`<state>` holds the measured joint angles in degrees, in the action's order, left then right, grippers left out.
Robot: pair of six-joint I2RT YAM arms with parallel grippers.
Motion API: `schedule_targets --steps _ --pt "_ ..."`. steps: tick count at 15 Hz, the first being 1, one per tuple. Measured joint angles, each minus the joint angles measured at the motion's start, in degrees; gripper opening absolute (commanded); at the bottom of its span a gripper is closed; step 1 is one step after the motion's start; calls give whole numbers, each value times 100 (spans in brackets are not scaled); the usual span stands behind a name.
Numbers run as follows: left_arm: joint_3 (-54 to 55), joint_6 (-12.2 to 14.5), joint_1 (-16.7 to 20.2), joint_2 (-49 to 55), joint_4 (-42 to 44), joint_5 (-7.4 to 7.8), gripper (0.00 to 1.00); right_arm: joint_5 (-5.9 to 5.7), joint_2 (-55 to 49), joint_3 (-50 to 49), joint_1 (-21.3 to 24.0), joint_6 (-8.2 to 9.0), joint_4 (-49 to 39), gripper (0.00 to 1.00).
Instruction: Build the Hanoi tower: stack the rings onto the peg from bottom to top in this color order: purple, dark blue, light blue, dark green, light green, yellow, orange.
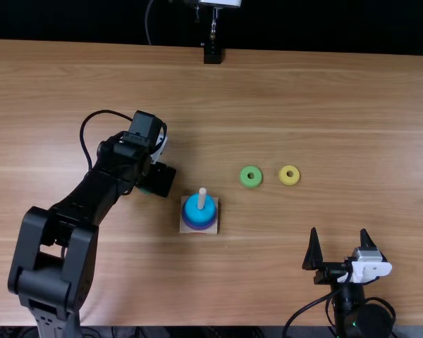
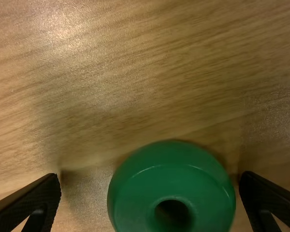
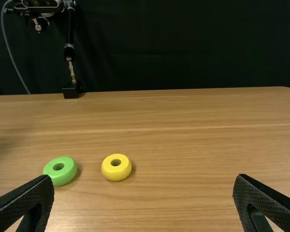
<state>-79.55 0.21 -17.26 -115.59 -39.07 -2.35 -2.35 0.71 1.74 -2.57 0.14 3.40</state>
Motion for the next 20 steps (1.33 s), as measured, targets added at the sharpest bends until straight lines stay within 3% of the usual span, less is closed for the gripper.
schedule_targets --steps 2,4,5,6,8,12,15,18,20 --pt "0 2 0 -2 -2 2 96 0 0 0 0 2 2 100" --pt "0 -2 0 0 2 0 28 -2 2 0 0 -2 0 100" --pt "0 0 0 0 2 0 10 0 2 0 0 2 0 100" --pt "9 -2 0 0 4 0 5 0 2 0 0 -2 2 100" --pt "13 0 -2 0 4 -4 0 0 0 0 0 0 0 100" --pt "0 0 0 -2 -68 2 0 -2 2 0 0 0 0 100" --pt "-719 -7 0 -7 -1716 0 0 0 2 0 0 0 -2 100" --pt "-1764 -28 -46 -9 -2771 -9 0 0 2 0 0 -4 0 100" --pt "-2234 -203 -260 -7 -3261 -2 0 0 2 0 0 -2 0 100"
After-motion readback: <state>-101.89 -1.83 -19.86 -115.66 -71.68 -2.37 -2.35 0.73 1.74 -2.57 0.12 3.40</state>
